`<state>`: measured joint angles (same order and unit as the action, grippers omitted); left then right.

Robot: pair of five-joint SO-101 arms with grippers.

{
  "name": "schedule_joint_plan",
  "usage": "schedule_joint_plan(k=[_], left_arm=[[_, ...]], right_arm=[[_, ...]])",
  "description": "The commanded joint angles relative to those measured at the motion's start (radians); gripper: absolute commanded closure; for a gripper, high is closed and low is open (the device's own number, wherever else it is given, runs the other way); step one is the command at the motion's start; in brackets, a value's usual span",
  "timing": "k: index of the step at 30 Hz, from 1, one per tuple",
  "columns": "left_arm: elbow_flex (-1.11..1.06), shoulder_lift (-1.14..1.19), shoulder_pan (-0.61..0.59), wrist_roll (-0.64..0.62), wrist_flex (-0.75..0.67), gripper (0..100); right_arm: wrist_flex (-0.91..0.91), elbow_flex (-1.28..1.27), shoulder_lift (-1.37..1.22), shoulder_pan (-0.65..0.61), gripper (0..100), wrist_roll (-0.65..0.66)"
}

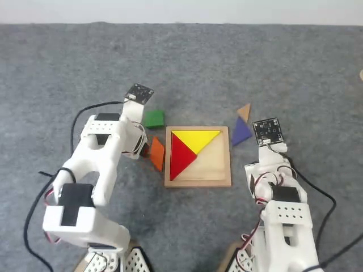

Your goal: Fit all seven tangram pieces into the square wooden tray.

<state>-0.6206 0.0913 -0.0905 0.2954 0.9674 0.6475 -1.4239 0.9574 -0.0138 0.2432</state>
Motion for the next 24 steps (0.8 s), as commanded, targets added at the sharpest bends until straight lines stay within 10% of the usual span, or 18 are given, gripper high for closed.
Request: schedule_joint_plan(k=[1, 12, 24], left_arm=[[0.033, -0.014, -0.005, 0.011, 0.003, 82], [-0.047, -0.405, 0.146, -0.038, 0.112, 81], [-0.153, -0.313, 0.206, -0.032, 0.031, 81]], right_arm=[[-0.019, 0.006, 0.019, 0.010, 71.0, 0.012], [-0.018, 0.005, 0.019, -0.019, 71.0, 0.012], [-0.018, 0.005, 0.019, -0.019, 71.0, 0.012]])
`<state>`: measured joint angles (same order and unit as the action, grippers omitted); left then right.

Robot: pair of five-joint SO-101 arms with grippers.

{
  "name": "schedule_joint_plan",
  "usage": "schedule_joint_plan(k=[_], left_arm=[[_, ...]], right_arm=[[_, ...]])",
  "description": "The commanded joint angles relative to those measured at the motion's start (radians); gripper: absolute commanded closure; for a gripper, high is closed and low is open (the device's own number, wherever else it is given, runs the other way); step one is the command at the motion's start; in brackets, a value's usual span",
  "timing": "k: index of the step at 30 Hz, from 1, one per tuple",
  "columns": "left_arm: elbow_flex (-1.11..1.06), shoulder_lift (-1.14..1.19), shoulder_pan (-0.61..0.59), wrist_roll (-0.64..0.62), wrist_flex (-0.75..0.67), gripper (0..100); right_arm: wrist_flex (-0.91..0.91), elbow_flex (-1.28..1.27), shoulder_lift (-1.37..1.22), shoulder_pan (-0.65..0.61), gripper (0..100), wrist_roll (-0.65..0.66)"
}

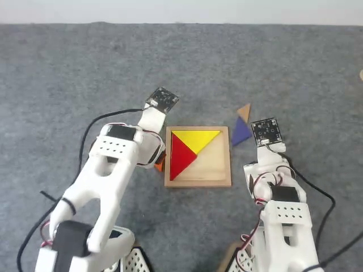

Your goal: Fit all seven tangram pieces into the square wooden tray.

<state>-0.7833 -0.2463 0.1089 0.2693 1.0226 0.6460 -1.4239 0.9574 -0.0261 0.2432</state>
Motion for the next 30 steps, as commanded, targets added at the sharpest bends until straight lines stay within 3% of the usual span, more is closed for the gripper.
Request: schedule_joint_plan(k=[1, 11, 21, 30], left_arm=[[0.012, 0.048, 0.006, -0.006, -0.034, 81], [0.104, 0.258, 0.005, -0.006, -0.086, 81], [0.119, 0.261, 0.005, -0.011, -0.087, 81], [0.145, 0.193, 0.103, -0.014, -0.051, 81]], right_arm=[[-0.016, 0.005, 0.019, -0.007, 71.0, 0.012], [-0.016, 0.005, 0.019, -0.005, 71.0, 0.012], [-0.016, 0.005, 0.019, -0.005, 71.0, 0.012], [-0.018, 0.005, 0.019, -0.007, 71.0, 0.012]])
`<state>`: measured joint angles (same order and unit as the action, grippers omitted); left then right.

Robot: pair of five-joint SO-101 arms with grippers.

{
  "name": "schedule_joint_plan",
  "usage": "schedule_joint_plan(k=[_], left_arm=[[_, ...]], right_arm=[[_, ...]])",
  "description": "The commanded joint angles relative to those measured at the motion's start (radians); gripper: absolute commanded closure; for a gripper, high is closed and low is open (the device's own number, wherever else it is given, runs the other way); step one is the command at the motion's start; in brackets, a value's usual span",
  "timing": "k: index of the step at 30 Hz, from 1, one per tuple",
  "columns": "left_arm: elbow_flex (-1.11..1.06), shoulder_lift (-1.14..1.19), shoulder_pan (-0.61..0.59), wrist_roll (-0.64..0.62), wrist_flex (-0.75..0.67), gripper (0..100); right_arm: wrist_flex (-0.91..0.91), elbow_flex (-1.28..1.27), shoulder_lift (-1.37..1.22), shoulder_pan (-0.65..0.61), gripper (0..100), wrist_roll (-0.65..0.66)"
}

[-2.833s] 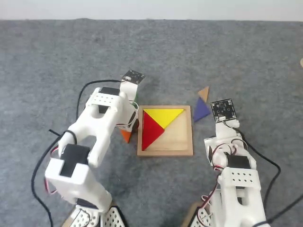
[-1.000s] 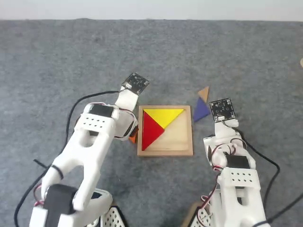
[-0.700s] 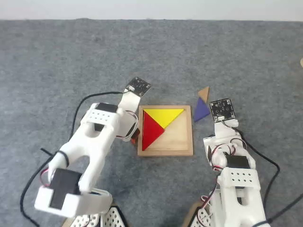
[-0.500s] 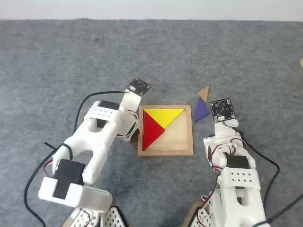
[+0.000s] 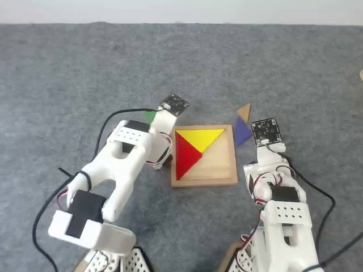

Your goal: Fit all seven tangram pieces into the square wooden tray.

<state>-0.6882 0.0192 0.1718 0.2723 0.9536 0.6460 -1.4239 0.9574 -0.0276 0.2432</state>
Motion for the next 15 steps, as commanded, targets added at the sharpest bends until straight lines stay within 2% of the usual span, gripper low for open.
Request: schedule_joint_plan(k=[1, 9, 15], left_arm=[[0.054, -0.092, 0.046, -0.017, 0.034, 81], [0.047, -0.167, 0.058, -0.015, 0.094, 81], [0.036, -0.167, 0.130, -0.015, 0.118, 81]], right_arm=[[-0.018, 0.005, 0.019, -0.005, 71.0, 0.012], [-0.018, 0.005, 0.019, -0.005, 71.0, 0.012], [-0.018, 0.005, 0.019, -0.005, 71.0, 0.012]])
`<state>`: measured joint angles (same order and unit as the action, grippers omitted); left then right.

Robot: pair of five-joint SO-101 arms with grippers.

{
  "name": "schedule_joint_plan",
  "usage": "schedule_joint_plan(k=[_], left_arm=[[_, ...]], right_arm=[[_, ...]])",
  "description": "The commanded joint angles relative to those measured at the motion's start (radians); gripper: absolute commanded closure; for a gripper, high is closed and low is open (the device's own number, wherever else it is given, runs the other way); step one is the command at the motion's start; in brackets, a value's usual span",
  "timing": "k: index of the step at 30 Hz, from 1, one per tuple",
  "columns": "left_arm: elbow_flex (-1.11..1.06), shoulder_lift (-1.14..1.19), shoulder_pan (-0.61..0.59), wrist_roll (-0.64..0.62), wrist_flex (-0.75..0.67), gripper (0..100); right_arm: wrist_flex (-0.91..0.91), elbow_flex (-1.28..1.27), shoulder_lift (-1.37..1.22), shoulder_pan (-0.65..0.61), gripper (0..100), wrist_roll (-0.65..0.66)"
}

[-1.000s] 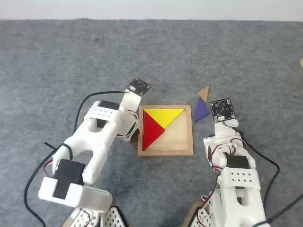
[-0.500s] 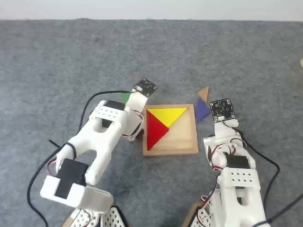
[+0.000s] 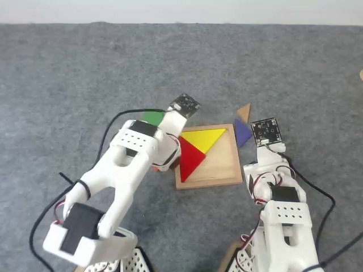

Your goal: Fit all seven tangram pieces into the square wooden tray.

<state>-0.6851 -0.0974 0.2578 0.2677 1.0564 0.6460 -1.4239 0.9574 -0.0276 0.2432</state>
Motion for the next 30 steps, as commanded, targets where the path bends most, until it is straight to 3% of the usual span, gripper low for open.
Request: schedule_joint_plan(k=[1, 5, 14, 19, 30], left_arm=[[0.021, -0.051, 0.060, -0.011, 0.011, 81], [0.010, -0.060, 0.069, -0.011, 0.015, 81], [0.051, -0.064, -0.104, -0.074, -0.003, 81], [0.012, -0.064, -0.109, -0.137, -0.095, 81], [-0.045, -0.054, -0.097, -0.132, -0.161, 81]], right_arm=[[-0.018, 0.005, 0.019, -0.005, 71.0, 0.012], [-0.018, 0.005, 0.019, -0.004, 71.0, 0.012], [-0.018, 0.005, 0.019, -0.007, 71.0, 0.012], [-0.018, 0.005, 0.019, -0.007, 71.0, 0.011], [-0.018, 0.005, 0.019, -0.007, 71.0, 0.011]])
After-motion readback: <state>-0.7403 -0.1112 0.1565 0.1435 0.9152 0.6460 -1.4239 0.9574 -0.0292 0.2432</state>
